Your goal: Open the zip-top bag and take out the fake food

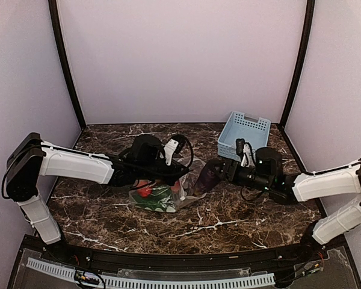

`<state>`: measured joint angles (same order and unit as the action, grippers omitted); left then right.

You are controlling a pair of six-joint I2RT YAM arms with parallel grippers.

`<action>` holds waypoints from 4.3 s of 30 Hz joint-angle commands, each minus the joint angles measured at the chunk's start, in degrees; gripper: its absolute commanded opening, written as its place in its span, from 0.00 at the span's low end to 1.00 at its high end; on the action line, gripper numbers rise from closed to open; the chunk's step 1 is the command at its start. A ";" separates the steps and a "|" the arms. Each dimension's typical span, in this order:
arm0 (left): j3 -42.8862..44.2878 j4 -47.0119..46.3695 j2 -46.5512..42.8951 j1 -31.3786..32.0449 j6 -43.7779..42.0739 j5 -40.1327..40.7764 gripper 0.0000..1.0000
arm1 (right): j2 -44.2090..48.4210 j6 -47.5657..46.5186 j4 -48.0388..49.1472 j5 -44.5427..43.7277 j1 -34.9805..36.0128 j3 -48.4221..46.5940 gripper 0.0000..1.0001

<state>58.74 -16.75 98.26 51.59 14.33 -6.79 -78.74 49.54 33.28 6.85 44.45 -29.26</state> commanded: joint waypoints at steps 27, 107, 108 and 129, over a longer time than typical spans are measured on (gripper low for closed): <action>-0.85 -0.25 -2.16 -0.49 -0.07 0.18 0.01 | -14.66 -22.01 -17.41 -2.16 -32.85 -33.53 0.50; -3.68 5.17 -11.85 -1.51 -0.58 -7.76 0.01 | -5.20 -71.20 -5.55 1.20 1.77 -9.84 0.58; -3.66 5.27 -11.77 -1.45 -0.50 -8.22 0.01 | -6.11 -72.20 -5.23 0.15 2.60 -10.12 0.57; -5.70 1.38 -11.87 -4.48 5.53 -18.20 0.01 | -31.32 -88.31 8.46 -19.84 8.54 -22.12 0.31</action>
<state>54.11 -12.21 88.36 46.65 17.93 -19.11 -106.80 -35.27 38.00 -5.72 52.23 -48.66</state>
